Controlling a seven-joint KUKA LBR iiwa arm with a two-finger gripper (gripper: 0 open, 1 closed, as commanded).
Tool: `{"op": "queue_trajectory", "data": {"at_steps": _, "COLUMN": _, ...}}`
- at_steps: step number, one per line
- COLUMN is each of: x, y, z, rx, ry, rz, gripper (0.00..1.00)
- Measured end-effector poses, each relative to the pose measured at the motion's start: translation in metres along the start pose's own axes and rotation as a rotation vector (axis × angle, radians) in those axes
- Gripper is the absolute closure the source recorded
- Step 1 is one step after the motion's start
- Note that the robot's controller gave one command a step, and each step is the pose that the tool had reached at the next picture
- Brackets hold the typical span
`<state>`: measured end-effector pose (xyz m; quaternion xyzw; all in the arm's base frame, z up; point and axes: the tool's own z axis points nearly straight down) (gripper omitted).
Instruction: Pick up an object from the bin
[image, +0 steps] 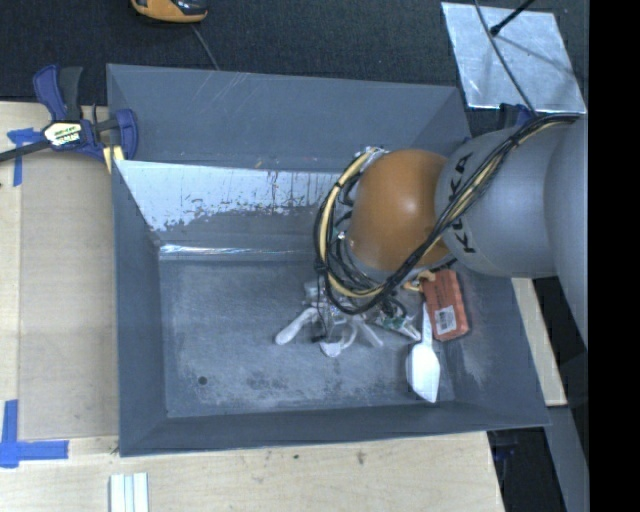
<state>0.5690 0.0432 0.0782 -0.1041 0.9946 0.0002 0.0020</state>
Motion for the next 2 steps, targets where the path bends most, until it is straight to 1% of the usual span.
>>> {"op": "queue_trajectory", "data": {"at_steps": 1, "x": 0.0, "y": 0.0, "z": 0.0, "rx": 0.0, "ry": 0.0, "rz": 0.0, "gripper": 1.0}}
{"op": "queue_trajectory", "data": {"at_steps": 2, "x": 0.014, "y": -0.014, "z": -0.17, "rx": 0.002, "ry": -0.005, "rz": -0.006, "gripper": 1.0}}
